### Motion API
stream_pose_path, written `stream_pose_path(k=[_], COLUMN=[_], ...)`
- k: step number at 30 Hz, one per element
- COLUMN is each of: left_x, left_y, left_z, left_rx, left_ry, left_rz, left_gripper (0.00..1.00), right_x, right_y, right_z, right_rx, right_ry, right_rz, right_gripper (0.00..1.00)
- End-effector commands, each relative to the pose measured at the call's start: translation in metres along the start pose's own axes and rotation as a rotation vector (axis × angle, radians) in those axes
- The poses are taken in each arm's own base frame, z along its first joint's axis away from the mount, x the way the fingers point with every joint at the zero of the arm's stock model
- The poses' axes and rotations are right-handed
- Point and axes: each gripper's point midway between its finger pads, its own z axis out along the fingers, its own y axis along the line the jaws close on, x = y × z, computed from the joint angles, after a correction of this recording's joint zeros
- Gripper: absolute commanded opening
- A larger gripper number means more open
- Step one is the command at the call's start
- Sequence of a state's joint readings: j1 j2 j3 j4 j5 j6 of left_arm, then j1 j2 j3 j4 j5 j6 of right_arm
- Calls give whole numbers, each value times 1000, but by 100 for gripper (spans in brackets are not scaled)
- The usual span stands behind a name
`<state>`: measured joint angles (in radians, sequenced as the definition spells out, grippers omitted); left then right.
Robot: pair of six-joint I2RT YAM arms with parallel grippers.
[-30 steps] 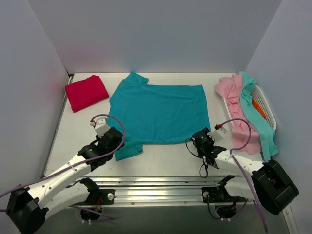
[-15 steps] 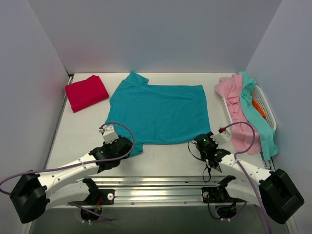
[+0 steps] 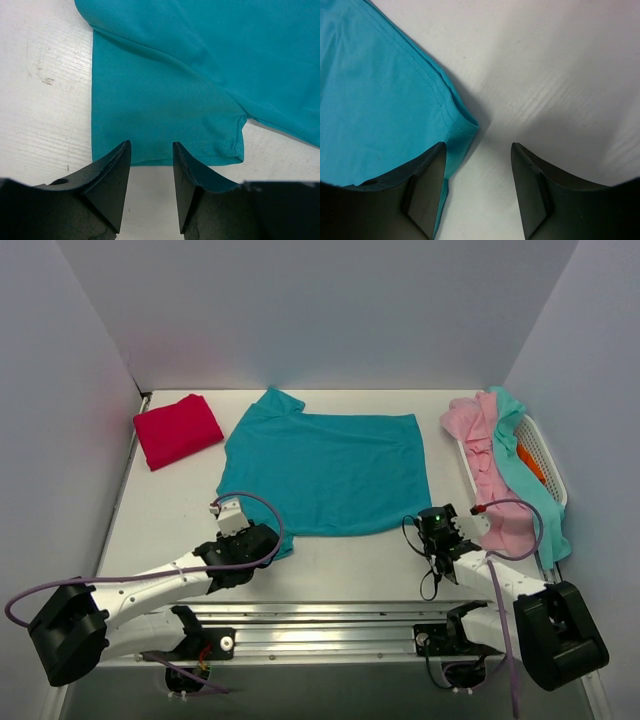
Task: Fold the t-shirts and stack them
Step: Flatten out the tshirt
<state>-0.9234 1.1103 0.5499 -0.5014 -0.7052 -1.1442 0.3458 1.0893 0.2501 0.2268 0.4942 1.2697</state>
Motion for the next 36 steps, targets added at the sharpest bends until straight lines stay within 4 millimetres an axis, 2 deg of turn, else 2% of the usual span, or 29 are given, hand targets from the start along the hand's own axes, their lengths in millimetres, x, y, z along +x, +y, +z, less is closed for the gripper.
stream_pose_path(k=[1, 8, 12, 13, 14, 17, 22, 27, 28, 29, 31, 32, 33, 34, 35, 36], left_x=[-10, -8, -5, -6, -5, -5, -7, -6, -6, -6, -5, -5, -5, -5, -6, -6], left_y=[-10, -9, -7, -7, -6, -7, -7, -7, -8, -8, -8, -9, -9, -9, -9, -9], left_z=[2, 7, 11, 12, 13, 14, 14, 15, 15, 15, 16, 16, 16, 16, 16, 16], left_rx=[25, 25, 22, 20, 17, 20, 22, 25, 26, 26, 27, 29, 31, 31, 31, 31], left_ry=[-50, -60, -58, -59, -58, -56, -60, -61, -59, -57, -56, -54, -54, -53, -53, -54], left_rz=[-25, -8, -1, 0, 1, 2, 0, -4, -5, -5, -5, -7, -9, -8, -9, -8], left_gripper=[48, 49, 49, 49, 49, 49, 49, 49, 49, 49, 49, 49, 49, 49, 49, 49], right_x=[7, 11, 14, 14, 14, 16, 16, 0, -3, -14, -23, -35, -40, -43, -46, -48], right_y=[3, 15, 22, 23, 25, 25, 22, 30, 26, 41, 43, 57, 59, 57, 61, 67], right_z=[5, 16, 23, 24, 25, 26, 21, -1, -6, -16, -27, -38, -42, -46, -50, -53], right_rx=[4, 5, 9, 9, 4, 9, 17, -25, -11, -55, -59, -100, -105, -95, -108, -121], right_ry=[38, 40, 43, 43, 43, 50, 61, 54, 60, 42, 38, 24, 19, 19, 15, 21], right_rz=[-14, -20, -34, -36, -39, -46, -58, -50, -63, -38, -55, -35, -39, -57, -60, -69], right_gripper=[51, 49, 43, 38, 24, 6, 5, 6, 7, 8, 13, 18, 23, 53, 77, 93])
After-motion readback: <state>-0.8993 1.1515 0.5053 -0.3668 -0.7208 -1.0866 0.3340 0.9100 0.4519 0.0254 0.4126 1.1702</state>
